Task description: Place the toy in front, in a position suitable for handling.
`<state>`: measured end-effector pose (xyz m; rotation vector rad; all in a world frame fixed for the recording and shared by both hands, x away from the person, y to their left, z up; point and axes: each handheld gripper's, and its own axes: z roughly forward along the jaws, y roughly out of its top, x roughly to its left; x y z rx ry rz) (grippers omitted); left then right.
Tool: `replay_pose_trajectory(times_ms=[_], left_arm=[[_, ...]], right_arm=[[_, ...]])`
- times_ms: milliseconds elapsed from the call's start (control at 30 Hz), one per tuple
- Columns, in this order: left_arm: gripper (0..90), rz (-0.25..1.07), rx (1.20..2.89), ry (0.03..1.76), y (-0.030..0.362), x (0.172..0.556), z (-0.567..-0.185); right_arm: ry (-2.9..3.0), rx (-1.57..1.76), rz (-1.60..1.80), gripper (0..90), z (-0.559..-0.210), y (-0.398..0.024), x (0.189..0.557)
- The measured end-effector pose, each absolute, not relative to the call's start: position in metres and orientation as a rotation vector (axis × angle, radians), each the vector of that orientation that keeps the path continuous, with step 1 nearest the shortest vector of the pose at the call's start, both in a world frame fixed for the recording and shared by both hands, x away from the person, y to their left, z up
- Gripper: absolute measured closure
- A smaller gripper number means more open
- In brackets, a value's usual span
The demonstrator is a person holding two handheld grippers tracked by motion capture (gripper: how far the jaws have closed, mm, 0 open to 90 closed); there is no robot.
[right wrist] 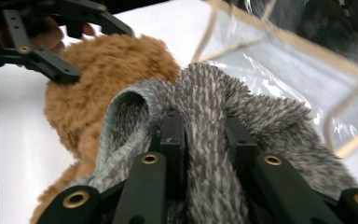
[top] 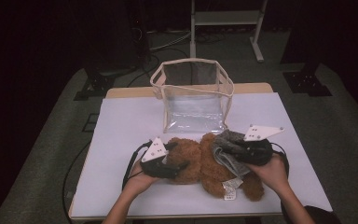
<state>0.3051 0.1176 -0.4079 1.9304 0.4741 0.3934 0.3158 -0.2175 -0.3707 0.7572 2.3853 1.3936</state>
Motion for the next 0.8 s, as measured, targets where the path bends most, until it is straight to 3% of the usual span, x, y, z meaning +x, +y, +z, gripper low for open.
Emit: replay_pose_trajectory(times_ms=[200,467,633,800], left_arm=[[31.9,0.397,1.948,0.458,0.12,0.304,-0.407],[35.6,0.383,1.948,0.455,0.123,0.307,-0.408],[32.7,0.36,1.945,0.461,0.124,0.307,-0.408],[20.4,0.328,1.959,0.446,0.124,0.308,-0.407]], right_arm=[[2.341,0.917,1.38,74.8,-0.37,-0.247,0.323],[2.373,0.79,1.448,74.7,-0.368,-0.232,0.305],[2.325,0.899,1.476,74.7,-0.374,-0.261,0.296],[2.304,0.948,1.482,74.7,-0.381,-0.279,0.285]])
